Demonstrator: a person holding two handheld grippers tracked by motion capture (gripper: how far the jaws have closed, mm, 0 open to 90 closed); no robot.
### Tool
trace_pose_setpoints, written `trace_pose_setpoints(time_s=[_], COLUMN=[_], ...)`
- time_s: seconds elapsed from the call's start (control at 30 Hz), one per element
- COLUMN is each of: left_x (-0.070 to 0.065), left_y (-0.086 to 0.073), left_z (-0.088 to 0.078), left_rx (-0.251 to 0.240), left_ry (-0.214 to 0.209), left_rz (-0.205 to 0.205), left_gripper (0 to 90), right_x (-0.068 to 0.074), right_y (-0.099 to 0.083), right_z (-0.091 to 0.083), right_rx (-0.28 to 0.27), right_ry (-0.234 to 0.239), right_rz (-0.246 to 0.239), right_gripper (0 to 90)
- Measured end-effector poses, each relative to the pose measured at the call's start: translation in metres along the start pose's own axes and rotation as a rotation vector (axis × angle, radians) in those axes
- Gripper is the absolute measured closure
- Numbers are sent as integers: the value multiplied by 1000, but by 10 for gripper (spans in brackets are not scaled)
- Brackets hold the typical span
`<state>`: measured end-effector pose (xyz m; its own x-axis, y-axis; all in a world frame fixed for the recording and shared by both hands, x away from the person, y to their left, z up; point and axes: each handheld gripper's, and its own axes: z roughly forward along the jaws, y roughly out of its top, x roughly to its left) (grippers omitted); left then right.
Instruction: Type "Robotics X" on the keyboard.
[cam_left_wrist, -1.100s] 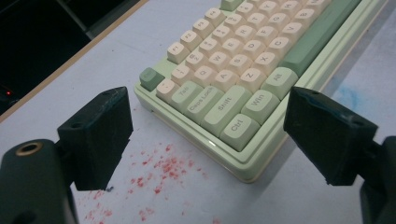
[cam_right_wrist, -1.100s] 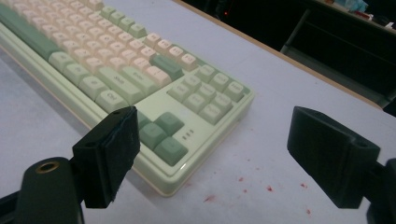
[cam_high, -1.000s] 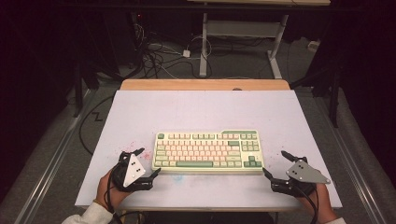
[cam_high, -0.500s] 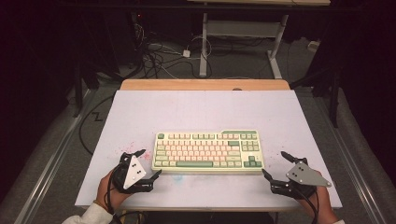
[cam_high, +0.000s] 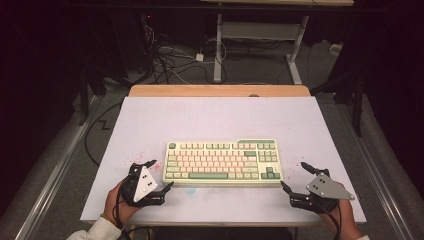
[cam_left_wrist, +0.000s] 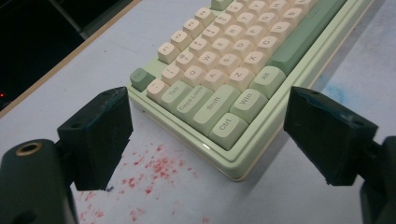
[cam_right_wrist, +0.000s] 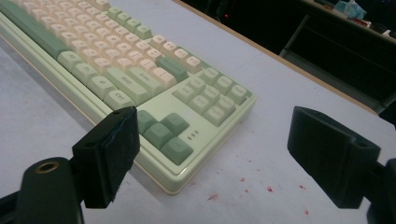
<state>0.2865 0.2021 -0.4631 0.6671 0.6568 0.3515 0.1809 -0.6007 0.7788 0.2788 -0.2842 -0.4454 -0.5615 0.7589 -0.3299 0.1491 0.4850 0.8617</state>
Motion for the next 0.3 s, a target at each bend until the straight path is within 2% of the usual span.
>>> trace_pose_setpoints(time_s=[0.3], left_x=[3], left_y=[2], left_z=[1], left_rx=[-5], left_ry=[8], left_rz=[-9], left_gripper=[151], right_x=[-2], right_y=[0], right_z=[-1], right_rx=[-2], right_ry=[-5], right_rz=[3], right_gripper=[169])
